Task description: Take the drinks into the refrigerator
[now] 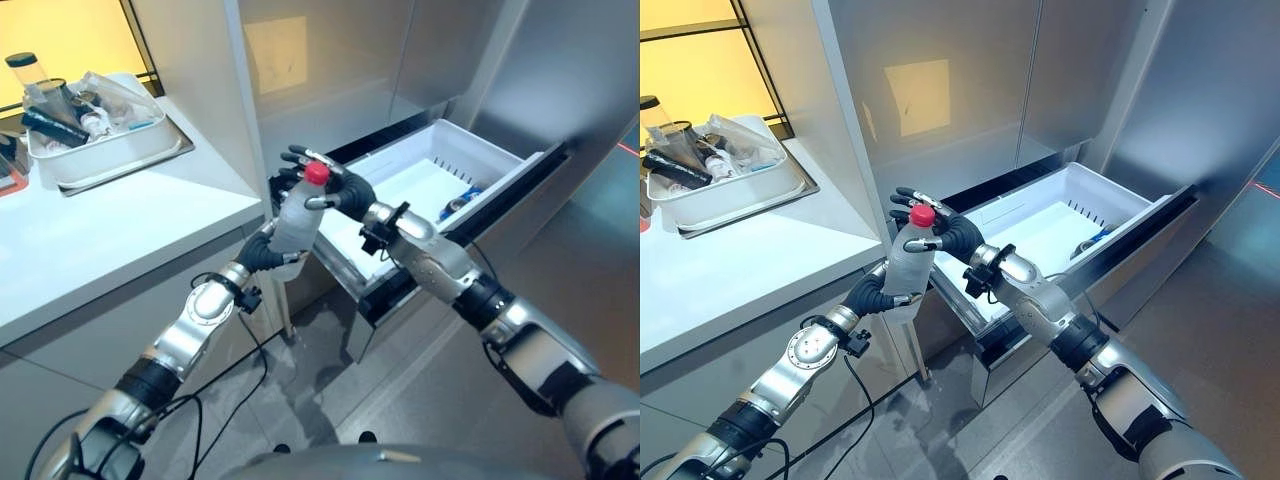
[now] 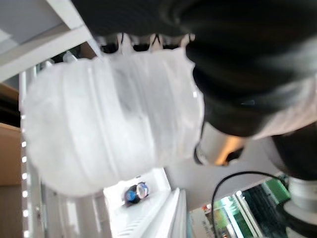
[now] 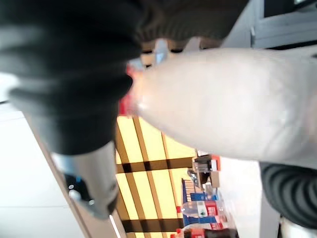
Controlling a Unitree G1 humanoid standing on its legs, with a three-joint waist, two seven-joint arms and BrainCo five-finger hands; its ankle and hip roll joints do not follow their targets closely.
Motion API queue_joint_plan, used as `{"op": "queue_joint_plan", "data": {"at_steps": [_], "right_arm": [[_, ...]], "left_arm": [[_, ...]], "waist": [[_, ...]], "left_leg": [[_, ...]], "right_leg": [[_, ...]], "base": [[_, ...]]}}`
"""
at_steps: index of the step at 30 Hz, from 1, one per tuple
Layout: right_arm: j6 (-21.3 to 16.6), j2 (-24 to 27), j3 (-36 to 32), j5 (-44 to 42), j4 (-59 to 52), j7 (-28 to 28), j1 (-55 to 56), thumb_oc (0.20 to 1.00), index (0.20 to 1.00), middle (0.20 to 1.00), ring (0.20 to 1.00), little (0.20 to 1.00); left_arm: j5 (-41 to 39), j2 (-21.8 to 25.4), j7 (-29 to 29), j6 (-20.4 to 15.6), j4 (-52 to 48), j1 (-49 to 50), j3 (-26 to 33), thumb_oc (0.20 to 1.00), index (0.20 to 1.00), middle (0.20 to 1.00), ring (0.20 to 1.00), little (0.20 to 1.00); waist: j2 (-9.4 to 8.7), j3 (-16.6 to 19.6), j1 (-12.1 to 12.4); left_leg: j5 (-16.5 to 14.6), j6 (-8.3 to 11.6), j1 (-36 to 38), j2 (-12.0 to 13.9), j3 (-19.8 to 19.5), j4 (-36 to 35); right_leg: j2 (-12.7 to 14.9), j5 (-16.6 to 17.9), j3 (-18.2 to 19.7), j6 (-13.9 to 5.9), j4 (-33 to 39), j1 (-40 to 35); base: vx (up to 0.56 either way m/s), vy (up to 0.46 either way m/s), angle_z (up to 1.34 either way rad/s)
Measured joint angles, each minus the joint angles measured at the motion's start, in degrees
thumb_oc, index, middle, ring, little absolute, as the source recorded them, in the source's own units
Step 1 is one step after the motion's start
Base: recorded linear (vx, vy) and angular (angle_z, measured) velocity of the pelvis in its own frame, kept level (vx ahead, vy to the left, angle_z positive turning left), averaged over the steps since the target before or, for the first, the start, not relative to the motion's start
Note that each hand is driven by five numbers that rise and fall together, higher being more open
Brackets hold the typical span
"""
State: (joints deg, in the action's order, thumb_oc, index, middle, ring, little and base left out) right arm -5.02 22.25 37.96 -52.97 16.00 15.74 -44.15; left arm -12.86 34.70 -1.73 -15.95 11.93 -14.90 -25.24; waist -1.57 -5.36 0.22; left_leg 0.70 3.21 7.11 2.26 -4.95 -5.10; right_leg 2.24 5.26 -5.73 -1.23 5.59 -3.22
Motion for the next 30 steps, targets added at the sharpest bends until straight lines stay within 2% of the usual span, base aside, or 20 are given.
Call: {"op": "queue_joint_plan", "data": {"at_steps": [8,13,18,25,27,28,29,30], "right_arm": [[0.2,-2.3,0.2,0.0,2.8,0.3,0.0,1.000,1.000,1.000,1.000,1.000],[0.8,-1.8,0.3,0.0,1.8,1.1,1.8,1.000,1.000,1.000,1.000,1.000],[1.1,0.8,-0.1,2.4,-1.5,2.0,4.0,1.000,1.000,1.000,1.000,1.000],[0.2,1.8,-6.0,6.3,-5.8,3.2,12.1,1.000,1.000,1.000,1.000,1.000],[-0.2,3.1,-6.8,6.5,-6.2,3.4,14.6,1.000,1.000,1.000,1.000,1.000],[-0.3,3.9,-7.0,7.0,-6.6,3.8,15.2,1.000,1.000,1.000,1.000,1.000],[-0.6,4.2,-7.0,7.9,-7.1,3.7,15.4,1.000,1.000,1.000,1.000,1.000],[-1.5,3.7,-8.7,9.7,-7.3,3.6,16.6,1.000,1.000,1.000,1.000,1.000]], "left_arm": [[-0.4,0.0,0.0,0.0,0.0,0.0,0.2,0.200,0.200,0.200,0.200,0.200],[-0.3,-0.1,0.0,0.0,-0.1,0.0,1.3,0.200,0.200,0.200,0.200,0.200],[-0.2,-0.4,0.0,0.0,-0.9,0.1,2.5,0.200,0.200,0.200,0.200,0.200],[-1.9,-4.0,-1.2,0.1,-2.2,4.3,7.0,0.200,0.200,0.200,0.200,0.200],[-6.1,-4.8,-2.6,0.5,-1.0,4.8,8.5,0.200,0.200,0.200,0.200,0.200],[-4.2,-4.4,-1.9,0.7,1.8,3.2,9.2,0.200,0.200,0.200,0.200,0.200],[-3.4,-4.1,-1.0,2.6,1.4,3.4,9.9,0.200,0.200,0.200,0.200,0.200],[-3.4,-3.7,0.6,3.8,-1.2,6.2,12.0,0.200,0.200,0.200,0.200,0.200]], "waist": [[0.36,-0.3,-0.8],[0.82,-0.6,-0.9],[0.84,-0.6,-0.8],[1.17,-0.8,-1.0],[1.11,-0.8,-1.8],[1.36,-1.0,-1.1],[1.52,-1.0,-1.1],[1.57,-1.1,-2.1]], "left_leg": [[0.0,0.00,-0.6,0.0,0.0,0.0],[0.0,0.00,-0.4,0.0,0.0,0.0],[0.0,0.00,-0.3,0.0,0.0,0.0],[0.0,-0.01,0.3,0.0,0.0,0.0],[0.0,-0.02,0.2,-0.1,0.0,0.0],[0.0,-0.03,0.4,0.1,-0.1,0.0],[0.0,-0.04,0.4,0.1,0.0,0.0],[-0.2,-0.25,0.3,0.2,0.0,-0.2]], "right_leg": [[0.0,0.0,0.0,0.00,0.0,0.5],[0.0,0.0,-0.1,0.00,0.0,0.4],[0.0,0.0,-0.2,0.00,0.0,0.3],[0.0,-0.1,-0.4,-0.02,0.0,-0.4],[0.0,0.0,-0.1,0.06,0.0,-0.3],[0.0,-0.1,-0.2,0.06,0.0,-0.5],[0.0,-0.1,-0.3,0.00,0.0,-0.5],[0.0,-0.3,-0.3,-0.16,0.0,-0.3]], "base": [[0.00,0.000,0.00],[0.00,0.000,0.00],[0.00,0.000,0.00],[0.00,0.000,0.00],[-0.02,0.001,0.01],[-0.04,-0.011,-0.01],[0.00,0.000,0.00],[0.00,0.000,0.00]]}}
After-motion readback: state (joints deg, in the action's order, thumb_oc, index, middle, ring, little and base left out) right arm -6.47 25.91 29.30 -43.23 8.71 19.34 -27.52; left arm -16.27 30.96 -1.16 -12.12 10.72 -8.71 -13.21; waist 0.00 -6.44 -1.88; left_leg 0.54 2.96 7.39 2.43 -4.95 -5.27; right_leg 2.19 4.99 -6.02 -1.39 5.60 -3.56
